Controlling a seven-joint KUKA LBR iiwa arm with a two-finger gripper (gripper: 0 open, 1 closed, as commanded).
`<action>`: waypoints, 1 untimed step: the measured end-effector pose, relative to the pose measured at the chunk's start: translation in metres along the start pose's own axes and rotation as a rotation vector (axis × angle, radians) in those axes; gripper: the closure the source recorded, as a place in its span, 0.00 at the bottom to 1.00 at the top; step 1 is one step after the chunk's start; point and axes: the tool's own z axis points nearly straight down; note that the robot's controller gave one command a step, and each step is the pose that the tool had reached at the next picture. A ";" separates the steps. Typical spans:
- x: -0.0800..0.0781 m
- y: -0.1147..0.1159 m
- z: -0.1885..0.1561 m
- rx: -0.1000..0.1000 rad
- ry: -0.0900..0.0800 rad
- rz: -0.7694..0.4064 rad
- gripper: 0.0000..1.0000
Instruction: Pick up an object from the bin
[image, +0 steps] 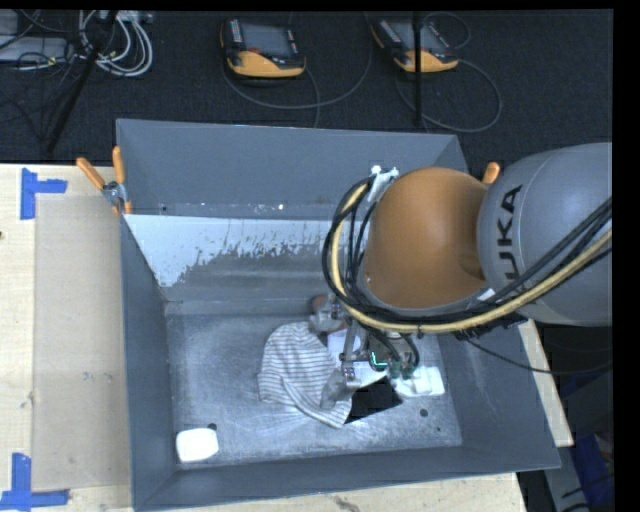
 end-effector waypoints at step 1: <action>-0.002 -0.001 -0.003 -0.001 -0.007 0.003 0.00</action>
Offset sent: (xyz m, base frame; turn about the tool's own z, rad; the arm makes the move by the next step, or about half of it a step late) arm 0.0311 0.0217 -0.1203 -0.0899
